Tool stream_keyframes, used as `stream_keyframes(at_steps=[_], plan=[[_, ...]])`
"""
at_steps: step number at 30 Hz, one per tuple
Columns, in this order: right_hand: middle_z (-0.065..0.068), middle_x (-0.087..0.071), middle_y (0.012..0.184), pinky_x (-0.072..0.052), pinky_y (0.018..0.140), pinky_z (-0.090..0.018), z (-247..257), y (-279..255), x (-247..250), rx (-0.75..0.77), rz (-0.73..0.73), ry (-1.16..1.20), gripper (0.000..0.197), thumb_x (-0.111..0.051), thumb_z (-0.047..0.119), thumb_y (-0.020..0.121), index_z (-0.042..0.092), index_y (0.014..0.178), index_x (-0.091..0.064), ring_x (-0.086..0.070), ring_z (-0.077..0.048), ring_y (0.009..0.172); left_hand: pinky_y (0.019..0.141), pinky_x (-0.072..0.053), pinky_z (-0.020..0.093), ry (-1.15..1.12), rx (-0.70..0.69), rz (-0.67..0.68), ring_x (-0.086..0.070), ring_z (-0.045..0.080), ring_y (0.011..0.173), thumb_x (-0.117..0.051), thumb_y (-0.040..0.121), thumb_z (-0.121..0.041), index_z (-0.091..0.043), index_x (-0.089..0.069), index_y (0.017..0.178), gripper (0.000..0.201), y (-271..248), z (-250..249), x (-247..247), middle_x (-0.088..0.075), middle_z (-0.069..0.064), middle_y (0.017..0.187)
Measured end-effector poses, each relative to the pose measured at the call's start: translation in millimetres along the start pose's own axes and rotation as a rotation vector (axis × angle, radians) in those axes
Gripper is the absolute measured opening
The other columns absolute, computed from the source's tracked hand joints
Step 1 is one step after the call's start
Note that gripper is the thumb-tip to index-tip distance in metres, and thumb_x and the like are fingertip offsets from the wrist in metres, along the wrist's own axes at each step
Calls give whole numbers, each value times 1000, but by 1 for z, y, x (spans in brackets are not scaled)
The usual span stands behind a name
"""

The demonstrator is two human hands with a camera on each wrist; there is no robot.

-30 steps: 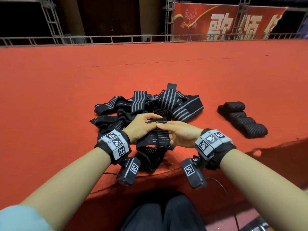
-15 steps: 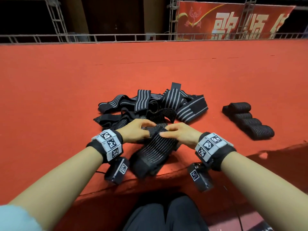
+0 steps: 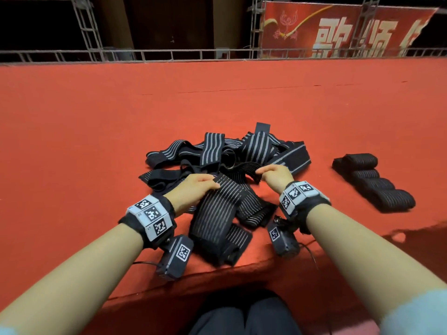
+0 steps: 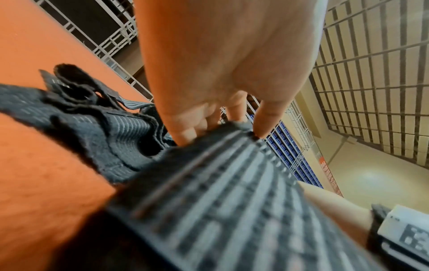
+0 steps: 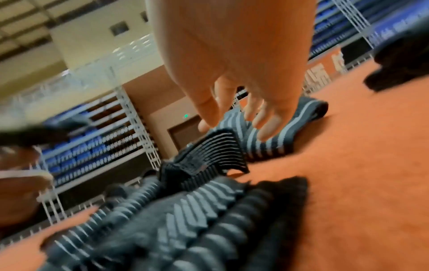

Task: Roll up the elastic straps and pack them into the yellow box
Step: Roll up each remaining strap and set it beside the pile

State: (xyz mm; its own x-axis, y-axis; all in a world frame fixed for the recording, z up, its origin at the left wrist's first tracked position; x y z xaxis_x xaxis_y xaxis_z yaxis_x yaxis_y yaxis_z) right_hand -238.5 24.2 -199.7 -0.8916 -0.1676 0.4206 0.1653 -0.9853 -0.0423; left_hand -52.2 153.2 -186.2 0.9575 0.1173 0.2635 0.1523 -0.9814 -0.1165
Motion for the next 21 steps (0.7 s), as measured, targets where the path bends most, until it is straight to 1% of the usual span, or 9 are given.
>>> stream_keyframes(at_steps=[1, 3, 4, 6, 8, 9, 13, 18, 21], plan=[[-2, -67, 107, -46, 91, -25, -2, 2, -3, 8, 68, -101, 37, -50, -6, 84, 22, 81, -73, -60, -18, 107, 55, -31, 25, -22, -3, -52, -45, 11, 60, -53, 89, -9, -19, -49, 61, 30, -2, 0, 3, -48, -1, 64], [-8, -58, 128, -38, 104, -28, -6, 3, -7, 9, 212, -254, 35, -53, -6, 85, 13, 110, -71, -52, -25, 124, 57, -26, 28, -121, -3, -139, -37, 14, 62, -50, 84, -6, -20, -40, 59, 31, -1, 2, 9, -38, 1, 64], [-11, -54, 134, -36, 105, -29, -6, 5, -7, -1, 242, -256, 41, -54, -6, 87, 6, 125, -62, -49, -26, 127, 57, -26, 28, -179, 14, -167, -38, 14, 62, -50, 83, -6, -21, -40, 59, 30, -1, 4, 13, -38, 1, 65], [-12, -54, 135, -39, 99, -23, -4, 10, 0, 20, 226, -168, 51, -55, -5, 87, 3, 137, -50, -51, -22, 125, 58, -34, 27, -301, 52, -198, -48, 17, 64, -53, 82, -9, -19, -50, 65, 20, -2, 3, 17, -50, 5, 70], [-8, -63, 115, -44, 81, -12, 4, 14, 12, 98, 119, -57, 44, -58, -3, 85, 7, 129, -59, -61, -11, 99, 63, -45, 29, -413, 36, -184, -59, 21, 72, -58, 88, -13, -13, -63, 78, 11, -2, 0, 18, -63, 10, 82], [-5, -65, 107, -45, 76, -11, 10, 15, 20, 130, 44, -3, 38, -61, -2, 84, 10, 120, -65, -62, -8, 88, 65, -49, 29, -438, 16, -164, -63, 20, 73, -59, 91, -16, -11, -67, 84, 12, -2, -2, 17, -67, 11, 85], [3, -68, 88, -53, 89, -31, 31, 8, 47, 217, -192, 224, 22, -71, 0, 78, 21, 84, -69, -64, -15, 88, 63, -54, 28, -419, -35, -108, -65, 17, 67, -54, 97, -24, -9, -66, 93, 20, 0, -10, 8, -70, 10, 84], [-2, -68, 89, -55, 77, -29, 60, -13, 62, 276, -72, 551, 34, -57, -11, 85, 12, 109, -63, -67, -15, 80, 72, -51, 27, -351, -131, -63, -62, 18, 82, -53, 98, -20, -10, -66, 93, 18, -2, -19, -10, -69, 3, 87], [-11, -68, 100, -54, 85, -37, 74, -19, 66, 291, -3, 615, 29, -56, -8, 87, -1, 114, -63, -67, -23, 89, 96, -44, 27, -105, -248, -179, -54, 15, 114, -58, 95, -20, -14, -67, 97, 11, 4, -24, -18, -56, 2, 127]])
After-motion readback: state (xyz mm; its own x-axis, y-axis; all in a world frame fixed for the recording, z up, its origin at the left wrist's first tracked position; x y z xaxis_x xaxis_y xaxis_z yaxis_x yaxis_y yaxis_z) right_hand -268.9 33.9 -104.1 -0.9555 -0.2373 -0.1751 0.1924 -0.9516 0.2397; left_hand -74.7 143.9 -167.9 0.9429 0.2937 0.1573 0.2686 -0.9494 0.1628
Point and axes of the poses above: each hand's wrist, its own y-axis towards the middle knuckle, its own x-axis out of the back of the hand, z = x × y, the point moved 1 cm from there along y, towards the middle knuckle
